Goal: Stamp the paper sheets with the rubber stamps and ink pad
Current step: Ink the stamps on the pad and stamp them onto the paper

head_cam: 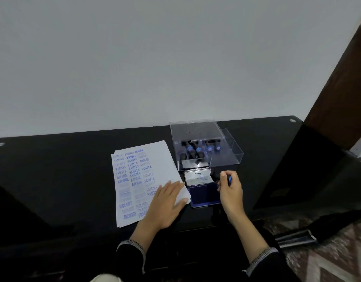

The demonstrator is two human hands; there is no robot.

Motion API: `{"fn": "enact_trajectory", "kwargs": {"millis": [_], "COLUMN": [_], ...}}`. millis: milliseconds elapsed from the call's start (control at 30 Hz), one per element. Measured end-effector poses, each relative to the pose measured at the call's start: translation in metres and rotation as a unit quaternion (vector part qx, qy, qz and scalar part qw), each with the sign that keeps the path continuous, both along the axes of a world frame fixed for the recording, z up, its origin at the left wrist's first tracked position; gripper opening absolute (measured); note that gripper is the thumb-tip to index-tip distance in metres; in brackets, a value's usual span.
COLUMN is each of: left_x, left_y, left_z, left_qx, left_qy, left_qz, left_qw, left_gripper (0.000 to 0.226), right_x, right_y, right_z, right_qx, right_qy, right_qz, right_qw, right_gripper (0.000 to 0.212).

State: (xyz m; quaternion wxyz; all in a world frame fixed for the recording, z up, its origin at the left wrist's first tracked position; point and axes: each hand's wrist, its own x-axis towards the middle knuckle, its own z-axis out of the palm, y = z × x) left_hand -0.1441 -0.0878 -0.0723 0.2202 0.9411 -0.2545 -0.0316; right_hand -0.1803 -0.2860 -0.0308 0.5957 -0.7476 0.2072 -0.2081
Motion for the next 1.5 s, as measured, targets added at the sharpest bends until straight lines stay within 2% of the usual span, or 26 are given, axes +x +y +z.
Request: {"fn": "enact_trajectory", "kwargs": {"millis": [233,367,600,800,1100,1200,1333,1400,1500], "left_x": [0.002,0.006,0.009,0.016,0.030,0.031,0.022,0.016,0.010], "left_y": [0.018,0.019,0.014,0.012,0.009,0.007,0.005,0.004,0.001], "left_z": [-0.003,-0.005,-0.005,-0.001,0.008,0.006,0.004,0.003,-0.001], "left_qx": [0.004,-0.015,0.027,0.040,0.052,0.055,0.034,0.018,0.015], "left_qy": [-0.007,-0.008,-0.053,-0.045,-0.066,-0.074,-0.053,-0.049,-0.044], "left_qz": [-0.032,-0.029,-0.032,-0.039,-0.064,-0.063,-0.053,-0.050,-0.051], "left_qw": [0.999,0.999,0.998,0.997,0.994,0.994,0.997,0.997,0.998], "left_gripper": [0.080,0.076,0.066,0.071,0.052,0.055,0.073,0.077,0.079], "right_x": [-0.002,0.000,-0.001,-0.003,-0.002,-0.003,-0.003,-0.004,0.002], "right_y": [0.021,0.020,0.021,0.024,0.022,0.023,0.021,0.018,0.012], "right_z": [-0.013,-0.015,-0.019,-0.024,-0.029,-0.029,-0.027,-0.024,-0.018], "right_qx": [0.030,0.038,0.026,-0.017,-0.037,-0.041,-0.034,-0.054,-0.164], "right_qy": [-0.034,-0.051,-0.071,-0.077,-0.067,-0.067,-0.061,-0.053,-0.030], "right_qz": [-0.052,-0.071,-0.074,-0.070,-0.064,-0.057,-0.046,-0.019,0.063], "right_qw": [0.998,0.995,0.994,0.994,0.995,0.995,0.996,0.997,0.984], "right_gripper": [0.014,0.014,0.012,0.009,0.007,0.006,0.008,0.011,0.014]}}
